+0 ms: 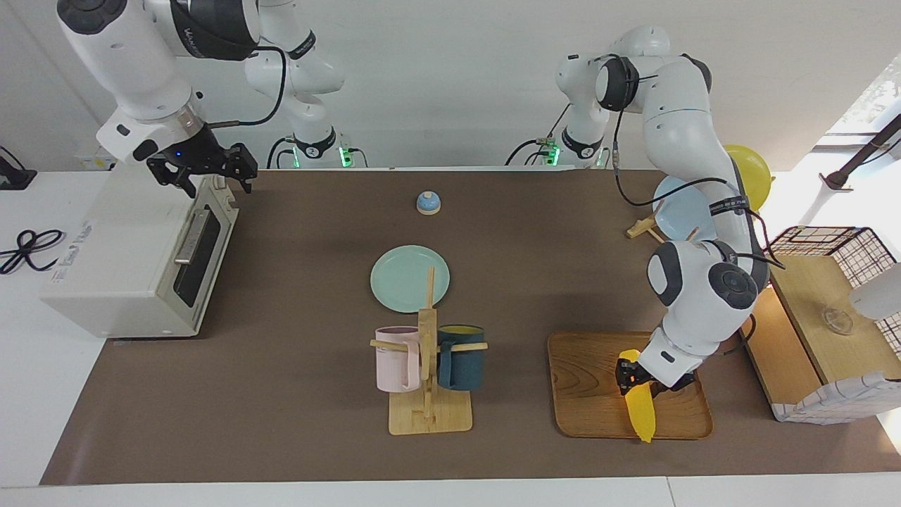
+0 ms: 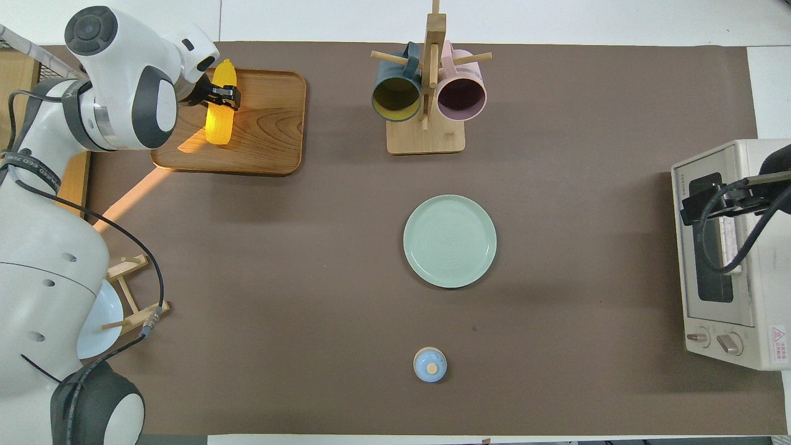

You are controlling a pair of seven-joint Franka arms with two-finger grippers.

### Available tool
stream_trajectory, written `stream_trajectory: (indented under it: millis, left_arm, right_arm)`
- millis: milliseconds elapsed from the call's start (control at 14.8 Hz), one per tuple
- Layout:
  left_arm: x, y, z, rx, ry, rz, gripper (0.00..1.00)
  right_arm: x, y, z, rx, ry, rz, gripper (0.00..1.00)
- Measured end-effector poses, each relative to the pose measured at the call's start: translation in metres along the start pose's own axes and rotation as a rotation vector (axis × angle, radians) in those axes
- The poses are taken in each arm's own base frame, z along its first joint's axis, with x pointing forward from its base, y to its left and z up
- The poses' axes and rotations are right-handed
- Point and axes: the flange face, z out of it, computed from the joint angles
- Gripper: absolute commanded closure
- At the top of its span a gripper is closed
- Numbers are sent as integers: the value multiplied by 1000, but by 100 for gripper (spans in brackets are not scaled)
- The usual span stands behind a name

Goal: Put corn in oven
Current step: 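Lift the yellow corn off the wooden tray with the left gripper, then carry the corn with the left gripper over the pale green plate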

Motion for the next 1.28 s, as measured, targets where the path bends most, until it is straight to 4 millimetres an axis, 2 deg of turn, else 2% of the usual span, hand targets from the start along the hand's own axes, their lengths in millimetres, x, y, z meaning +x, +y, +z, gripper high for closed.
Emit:
stream_trajectory:
  millis: [135, 270, 472, 607, 742, 876, 1079, 1281]
  left_arm:
    - [1, 2, -6, -7, -7, -1, 100]
    - [1, 8, -31, -46, -29, -13, 100]
    - [-9, 26, -109, -87, -46, -43, 100]
    - [-31, 56, -158, -96, -70, -68, 100]
    - [-64, 110, -186, -99, -106, -102, 100]
    - [-103, 176, -193, -92, -150, -122, 100]
    - [-146, 257, -181, -89, -159, -148, 100]
    - [-185, 331, -151, -119, -102, -165, 100]
  right_arm:
    - [0, -1, 0, 0, 0, -2, 0]
    - [0, -3, 0, -1, 1, -5, 0]
    - [0, -3, 0, -1, 1, -6, 0]
    - [0, -3, 0, -1, 1, -6, 0]
    - [0, -3, 0, -1, 1, -6, 0]
    - [0, -3, 0, -1, 1, -6, 0]
    - [0, -3, 0, -1, 1, -6, 0]
    - [0, -3, 0, -1, 1, -6, 0]
